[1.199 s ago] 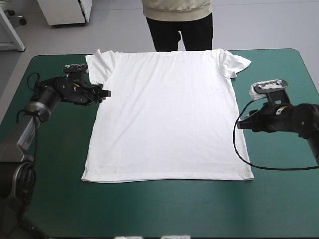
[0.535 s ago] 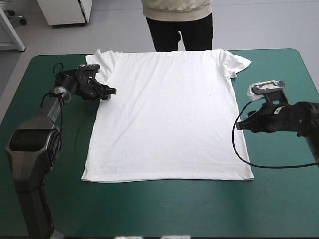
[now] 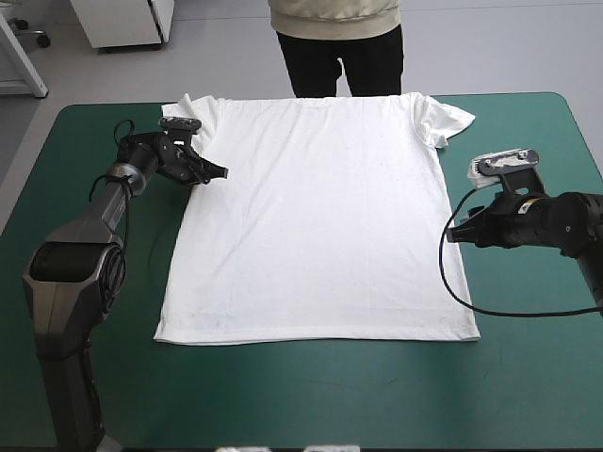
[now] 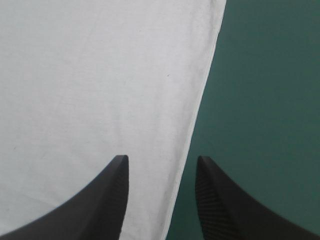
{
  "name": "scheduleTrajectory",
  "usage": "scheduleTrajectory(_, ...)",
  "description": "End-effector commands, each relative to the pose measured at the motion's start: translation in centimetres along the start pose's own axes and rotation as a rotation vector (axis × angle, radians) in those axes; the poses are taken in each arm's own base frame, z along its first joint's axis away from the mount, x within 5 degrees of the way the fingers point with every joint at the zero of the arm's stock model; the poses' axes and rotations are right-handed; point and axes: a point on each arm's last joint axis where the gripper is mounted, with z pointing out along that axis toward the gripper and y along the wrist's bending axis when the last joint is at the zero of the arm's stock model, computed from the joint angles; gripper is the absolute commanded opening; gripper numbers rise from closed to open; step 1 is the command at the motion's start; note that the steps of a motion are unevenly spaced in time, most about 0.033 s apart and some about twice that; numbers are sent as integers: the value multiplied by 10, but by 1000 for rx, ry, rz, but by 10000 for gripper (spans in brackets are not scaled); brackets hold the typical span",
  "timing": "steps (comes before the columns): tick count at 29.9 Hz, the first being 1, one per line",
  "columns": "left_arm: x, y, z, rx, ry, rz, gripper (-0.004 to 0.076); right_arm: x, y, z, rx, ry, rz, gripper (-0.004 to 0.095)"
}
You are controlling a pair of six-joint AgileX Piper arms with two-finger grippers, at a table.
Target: Fold the cloth
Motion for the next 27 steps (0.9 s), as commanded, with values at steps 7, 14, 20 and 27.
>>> scheduleTrajectory(7, 1, -9, -13, 31, 62, 5, -9, -51, -11, 0, 38, -134, -19, 500)
scheduleTrajectory(14, 4, -9, -13, 37, 88, 5, -9, -109, -29, 60, 8, -39, -12, 519)
scheduleTrajectory(20, 3, -9, -13, 39, 88, 4, -9, -136, -46, 126, 11, -14, -5, 519)
scheduleTrajectory(27, 3, -10, -13, 42, 82, 0, -9, -143, -60, 178, 47, 2, -16, 519)
